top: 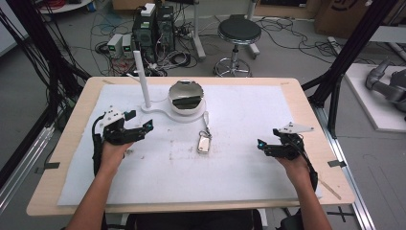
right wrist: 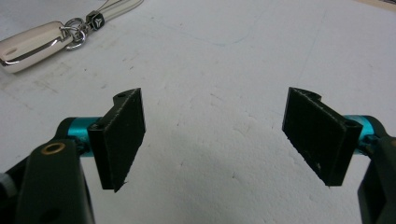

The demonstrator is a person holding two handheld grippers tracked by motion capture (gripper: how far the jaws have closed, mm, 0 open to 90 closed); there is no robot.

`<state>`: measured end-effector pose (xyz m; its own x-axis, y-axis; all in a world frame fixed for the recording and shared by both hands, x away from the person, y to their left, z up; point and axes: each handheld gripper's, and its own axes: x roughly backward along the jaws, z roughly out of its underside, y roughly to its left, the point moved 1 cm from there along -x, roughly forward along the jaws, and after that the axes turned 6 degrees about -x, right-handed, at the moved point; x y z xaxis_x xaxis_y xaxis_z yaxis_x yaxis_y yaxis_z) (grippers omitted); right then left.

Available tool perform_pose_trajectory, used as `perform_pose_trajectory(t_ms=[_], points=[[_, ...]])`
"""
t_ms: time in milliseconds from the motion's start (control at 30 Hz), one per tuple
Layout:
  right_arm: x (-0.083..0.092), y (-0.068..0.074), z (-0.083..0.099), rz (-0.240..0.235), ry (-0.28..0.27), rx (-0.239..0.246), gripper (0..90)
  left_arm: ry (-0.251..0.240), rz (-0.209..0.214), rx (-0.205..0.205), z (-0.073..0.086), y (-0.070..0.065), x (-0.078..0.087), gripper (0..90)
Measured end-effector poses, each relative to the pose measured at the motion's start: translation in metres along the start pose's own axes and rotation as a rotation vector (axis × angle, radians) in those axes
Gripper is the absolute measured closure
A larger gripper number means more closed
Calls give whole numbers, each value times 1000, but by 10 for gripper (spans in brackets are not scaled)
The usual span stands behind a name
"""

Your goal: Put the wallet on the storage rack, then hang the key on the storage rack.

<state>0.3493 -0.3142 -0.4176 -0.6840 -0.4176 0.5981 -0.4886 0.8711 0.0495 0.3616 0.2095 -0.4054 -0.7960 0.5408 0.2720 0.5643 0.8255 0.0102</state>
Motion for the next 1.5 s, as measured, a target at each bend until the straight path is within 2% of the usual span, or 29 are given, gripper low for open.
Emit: perform_pose_trajectory(t_ms=[133,233,433,633,767,867,1033,1100,1200,1333,1500], points=[[-1,1,-1,9,-12,0,216,-2,-12,-1,8,-2,2,190],[-2,1,-1,16,-15,-2,217,15,-21,-7,10,-1,0,191],[-2,0,0,18,-9,-12,216,9,-42,-4,9,1,4,197],[-1,3,-1,17,-17,1,213,1,-50,3,9,2,2,199],[-4,5,-1,19,-27,-26,213,7,-46,5,10,2,0,199],[-8,10,-4,9,-39,-13,213,11,-48,7,11,3,0,199],[-17,21,-9,-14,-45,-28,214,15,-54,10,12,3,1,202],[-21,25,-12,-20,-47,-18,216,20,-54,5,12,3,1,206],[-27,30,-16,-45,-59,-16,250,19,-57,5,12,2,2,208],[-40,39,-20,-83,-43,-32,302,27,-61,1,13,1,4,218],[-64,57,-29,-132,-18,-18,363,30,-62,5,13,2,4,221]])
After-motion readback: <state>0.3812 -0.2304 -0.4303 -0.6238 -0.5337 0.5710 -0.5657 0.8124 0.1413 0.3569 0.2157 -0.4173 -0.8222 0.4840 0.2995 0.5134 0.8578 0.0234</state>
